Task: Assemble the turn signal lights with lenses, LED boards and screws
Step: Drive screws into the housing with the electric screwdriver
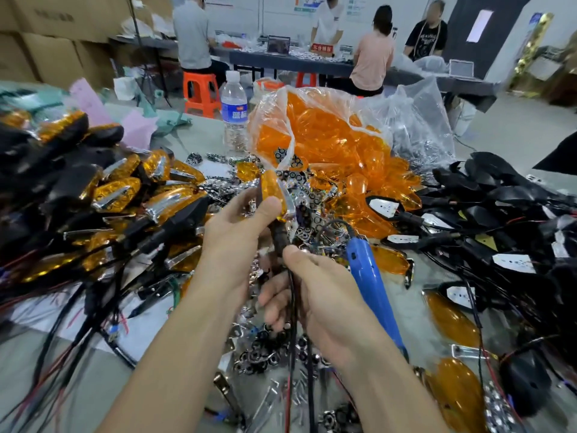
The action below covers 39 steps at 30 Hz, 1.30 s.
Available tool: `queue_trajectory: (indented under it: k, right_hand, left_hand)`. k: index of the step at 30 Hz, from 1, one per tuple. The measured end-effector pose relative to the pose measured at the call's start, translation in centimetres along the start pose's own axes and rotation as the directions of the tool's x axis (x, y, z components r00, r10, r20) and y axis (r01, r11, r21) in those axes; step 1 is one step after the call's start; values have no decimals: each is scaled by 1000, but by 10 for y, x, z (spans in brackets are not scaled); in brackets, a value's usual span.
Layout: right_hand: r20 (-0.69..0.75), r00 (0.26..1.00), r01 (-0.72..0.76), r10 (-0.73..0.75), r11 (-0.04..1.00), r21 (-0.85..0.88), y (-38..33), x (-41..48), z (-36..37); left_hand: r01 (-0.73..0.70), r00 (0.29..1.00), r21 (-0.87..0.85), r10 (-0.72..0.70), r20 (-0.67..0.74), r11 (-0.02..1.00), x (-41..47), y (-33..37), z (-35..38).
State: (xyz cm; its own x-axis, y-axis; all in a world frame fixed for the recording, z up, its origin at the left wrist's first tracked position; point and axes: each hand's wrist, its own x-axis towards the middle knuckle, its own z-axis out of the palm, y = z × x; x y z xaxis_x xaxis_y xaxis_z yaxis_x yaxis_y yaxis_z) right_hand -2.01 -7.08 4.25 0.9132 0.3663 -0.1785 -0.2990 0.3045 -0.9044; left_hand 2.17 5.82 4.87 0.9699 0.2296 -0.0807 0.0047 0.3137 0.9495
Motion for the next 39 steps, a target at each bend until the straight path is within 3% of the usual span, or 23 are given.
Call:
queue_trajectory:
  k: [2,4,6,9,11,12,14,16,19,22,25,27,29,32,34,37,39]
  right_hand:
    - [-11,1000,25,-25,999,45,-3,9,25]
    - [-28,998,53,-52,997,55,-8,23,54]
    - [-36,997,76,-75,997,13,-11,38,83]
    - [-5,998,59,-61,975,-216,-8,56,116]
    - [28,992,116,-120,826,-551,2,65,128]
    - [54,986,154,-157,738,-656,6,68,133]
    - [80,982,179,-174,692,-700,9,72,142]
    - [75,987,156,-146,700,-697,9,76,142]
    - [10,987,123,-160,715,-689,6,80,124]
    - [-123,956,106,-265,706,-700,1,80,92]
    - [-214,864,44,-455,492,-869,-4,86,56]
    - [-186,887,-62,-423,290,-955,-8,92,36]
    - [-125,957,-116,-263,47,-992,-12,94,16]
    - [-49,986,-78,-157,-185,-980,-11,90,-8]
    - [2,975,-44,-220,-206,-978,-10,87,-20]
    - [-74,912,-114,-404,-77,-990,-16,76,-35]
    - [-135,882,-133,-451,36,-990,-20,66,-45]
  left_hand:
    - [97,995,-50,-97,10,994,1,16,-12]
    - [178,969,32,-181,167,983,-6,31,-28]
    - [111,977,121,-130,168,986,-9,47,-45]
    - [-52,999,293,49,16,955,6,73,-74]
    - [-150,977,576,209,-38,804,23,87,-95]
    - [-133,957,759,283,-69,638,33,88,-106]
    - [30,889,954,427,-162,299,44,86,-127]
    - [91,857,981,489,-165,171,51,82,-142]
    - [60,859,993,502,-101,97,54,66,-160]
    - [-82,769,982,638,-47,170,43,54,-144]
    - [-274,691,954,715,109,120,25,37,-98]
    - [-384,669,918,714,207,95,17,23,-70]
    - [-450,694,883,675,252,133,11,7,-47]
    - [-448,804,846,544,241,288,4,-19,-24]
    - [-385,883,828,424,202,407,4,-32,-14]
    - [-235,969,854,185,166,464,10,-47,-1]
    - [-214,976,847,136,168,487,13,-53,8]
